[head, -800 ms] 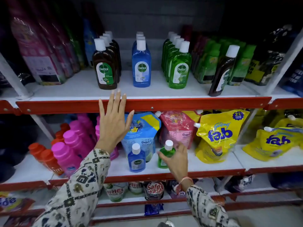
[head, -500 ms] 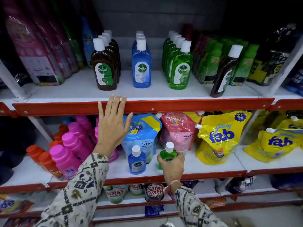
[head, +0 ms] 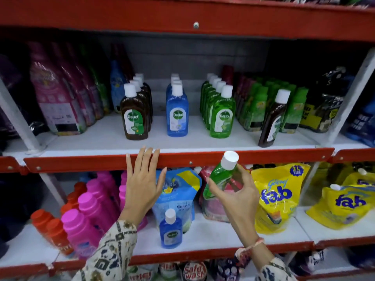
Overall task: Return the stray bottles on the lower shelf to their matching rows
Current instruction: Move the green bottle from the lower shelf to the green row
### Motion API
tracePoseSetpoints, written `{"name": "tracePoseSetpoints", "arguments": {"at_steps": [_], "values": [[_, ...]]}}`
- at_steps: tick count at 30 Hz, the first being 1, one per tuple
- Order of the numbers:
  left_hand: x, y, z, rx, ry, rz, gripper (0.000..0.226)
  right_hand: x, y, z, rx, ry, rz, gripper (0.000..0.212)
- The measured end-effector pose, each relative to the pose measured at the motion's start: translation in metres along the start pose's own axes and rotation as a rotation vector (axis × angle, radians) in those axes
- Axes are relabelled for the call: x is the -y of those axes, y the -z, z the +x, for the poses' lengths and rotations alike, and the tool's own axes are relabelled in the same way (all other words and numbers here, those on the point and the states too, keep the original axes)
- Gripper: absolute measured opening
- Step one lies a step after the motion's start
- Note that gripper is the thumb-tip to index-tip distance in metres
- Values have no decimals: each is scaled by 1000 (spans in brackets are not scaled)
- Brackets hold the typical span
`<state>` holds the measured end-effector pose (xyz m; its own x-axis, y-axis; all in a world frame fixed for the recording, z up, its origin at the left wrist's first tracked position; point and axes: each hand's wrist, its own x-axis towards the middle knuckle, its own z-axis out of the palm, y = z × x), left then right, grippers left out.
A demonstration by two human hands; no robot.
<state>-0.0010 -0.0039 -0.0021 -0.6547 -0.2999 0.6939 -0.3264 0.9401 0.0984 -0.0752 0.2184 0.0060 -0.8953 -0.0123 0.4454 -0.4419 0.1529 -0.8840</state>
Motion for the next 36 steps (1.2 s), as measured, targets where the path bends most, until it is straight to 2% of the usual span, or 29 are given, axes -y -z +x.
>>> {"name": "tracePoseSetpoints", "arguments": {"at_steps": [4,10,15,19,25,30,34,36], "values": [[1,-1,0,-14,-8,-11,54,47,10,35,-48,51,111,77],[3,-4,0,-11,-16,-18,54,86,8,99,-129,122,91,85],[3,-4,0,-28,-23,-15,54,77,-8,140,-119,66,-77,85],[4,-6,0,-40,-28,-13,54,66,-17,152,-82,24,-181,69],[5,-10,1,-60,-30,-1,54,52,-21,156,-32,-24,-174,61],[4,-12,0,-58,-17,10,54,41,-23,158,-7,19,-153,68],[3,-10,0,-66,-13,11,53,35,-24,154,12,23,-160,89],[2,-9,0,-67,-14,15,52,36,-24,142,-34,70,-158,95]]}}
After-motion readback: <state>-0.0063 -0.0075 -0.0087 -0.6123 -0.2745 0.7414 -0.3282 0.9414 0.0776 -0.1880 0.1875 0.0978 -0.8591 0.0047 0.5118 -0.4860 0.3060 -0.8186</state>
